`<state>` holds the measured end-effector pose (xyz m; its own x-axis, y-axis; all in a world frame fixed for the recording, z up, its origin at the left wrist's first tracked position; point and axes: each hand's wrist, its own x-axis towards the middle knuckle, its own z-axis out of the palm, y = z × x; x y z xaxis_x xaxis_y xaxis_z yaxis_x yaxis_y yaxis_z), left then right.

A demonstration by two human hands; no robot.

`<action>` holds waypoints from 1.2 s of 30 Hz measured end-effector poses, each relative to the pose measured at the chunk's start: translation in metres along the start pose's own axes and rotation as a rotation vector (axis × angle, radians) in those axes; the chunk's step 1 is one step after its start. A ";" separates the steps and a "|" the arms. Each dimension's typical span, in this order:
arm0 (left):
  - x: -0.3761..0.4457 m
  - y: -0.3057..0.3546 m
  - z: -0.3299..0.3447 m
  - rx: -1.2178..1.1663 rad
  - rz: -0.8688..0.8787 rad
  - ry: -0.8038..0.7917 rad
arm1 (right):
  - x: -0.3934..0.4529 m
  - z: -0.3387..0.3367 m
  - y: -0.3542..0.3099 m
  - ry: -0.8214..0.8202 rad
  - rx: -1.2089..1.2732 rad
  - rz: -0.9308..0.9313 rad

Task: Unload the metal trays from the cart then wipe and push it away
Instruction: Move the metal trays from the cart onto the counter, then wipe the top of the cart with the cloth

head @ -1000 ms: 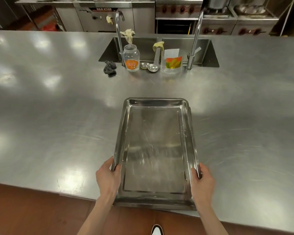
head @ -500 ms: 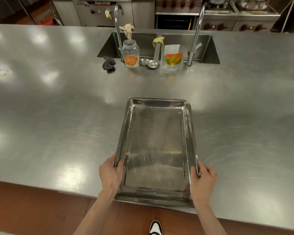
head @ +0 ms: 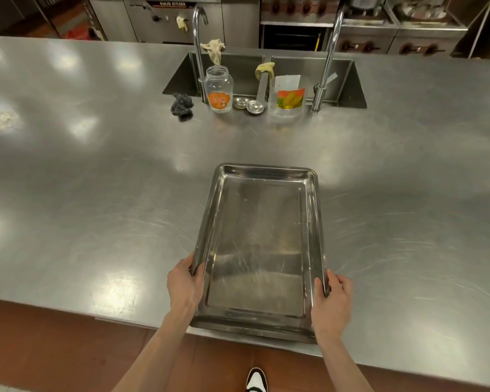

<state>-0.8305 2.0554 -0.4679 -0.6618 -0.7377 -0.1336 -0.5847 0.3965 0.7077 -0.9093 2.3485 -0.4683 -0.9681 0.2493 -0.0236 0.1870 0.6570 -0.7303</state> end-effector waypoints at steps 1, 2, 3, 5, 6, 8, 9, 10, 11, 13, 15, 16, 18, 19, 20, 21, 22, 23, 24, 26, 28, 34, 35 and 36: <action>0.001 -0.002 0.001 0.000 0.000 -0.002 | 0.000 0.000 0.000 -0.001 0.003 0.000; 0.001 -0.003 0.003 -0.005 0.001 -0.006 | 0.000 0.000 0.000 -0.001 0.005 -0.001; 0.002 -0.004 0.004 -0.012 -0.001 -0.011 | 0.000 0.001 -0.001 -0.002 0.006 -0.004; 0.004 -0.006 0.005 -0.015 -0.004 -0.023 | 0.000 0.003 0.000 -0.004 0.008 -0.003; 0.005 -0.008 0.007 -0.006 0.003 -0.026 | -0.001 0.004 0.000 -0.002 0.010 -0.002; 0.006 -0.011 0.009 0.005 0.008 -0.030 | 0.000 0.005 0.000 0.003 0.018 -0.002; 0.007 -0.012 0.010 0.003 0.006 -0.031 | 0.000 0.005 0.000 0.002 0.026 -0.003; 0.007 -0.011 0.010 -0.003 0.002 -0.032 | 0.000 0.005 0.000 0.001 0.033 -0.002; 0.007 -0.011 0.011 -0.015 -0.004 -0.035 | -0.001 0.005 0.000 -0.003 0.039 0.001; 0.007 -0.009 0.010 -0.032 -0.021 -0.038 | 0.000 0.004 -0.001 -0.013 0.045 0.015; 0.008 -0.008 0.007 -0.042 -0.024 -0.041 | 0.000 0.002 -0.002 -0.028 0.050 0.029; 0.008 -0.006 0.005 -0.050 -0.023 -0.050 | 0.000 0.001 -0.004 -0.031 0.045 0.033; 0.007 -0.002 -0.001 -0.084 -0.034 -0.078 | 0.001 -0.003 -0.007 -0.048 0.045 0.048; 0.007 0.002 -0.004 -0.131 -0.046 -0.088 | 0.001 -0.004 -0.008 -0.052 0.051 0.050; 0.006 0.005 -0.007 -0.190 -0.054 -0.091 | 0.001 -0.005 -0.009 -0.051 0.064 0.044; 0.005 0.008 -0.011 -0.243 -0.046 -0.088 | 0.000 -0.008 -0.012 -0.052 0.089 0.034; 0.004 0.013 -0.015 -0.284 -0.023 -0.081 | -0.001 -0.010 -0.016 -0.043 0.124 0.014; 0.003 0.018 -0.020 -0.318 0.007 -0.076 | -0.003 -0.014 -0.020 -0.025 0.164 -0.004; 0.001 0.026 -0.027 -0.355 0.038 -0.075 | -0.004 -0.020 -0.026 -0.007 0.220 -0.013; -0.005 0.048 -0.039 -0.430 0.101 -0.090 | -0.009 -0.037 -0.043 0.012 0.375 -0.040; -0.011 0.073 -0.052 -0.482 0.180 -0.099 | -0.015 -0.056 -0.062 0.027 0.502 -0.122; -0.024 0.149 -0.072 -0.654 0.464 -0.221 | -0.029 -0.121 -0.113 0.208 0.728 -0.347; -0.023 0.160 -0.073 -0.681 0.504 -0.243 | -0.033 -0.134 -0.121 0.245 0.732 -0.383; -0.025 0.172 -0.073 -0.696 0.552 -0.275 | -0.039 -0.148 -0.128 0.281 0.727 -0.411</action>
<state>-0.8804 2.1022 -0.2917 -0.9026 -0.3512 0.2489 0.2001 0.1698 0.9650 -0.8707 2.3596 -0.2726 -0.8408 0.3211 0.4358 -0.4124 0.1416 -0.9000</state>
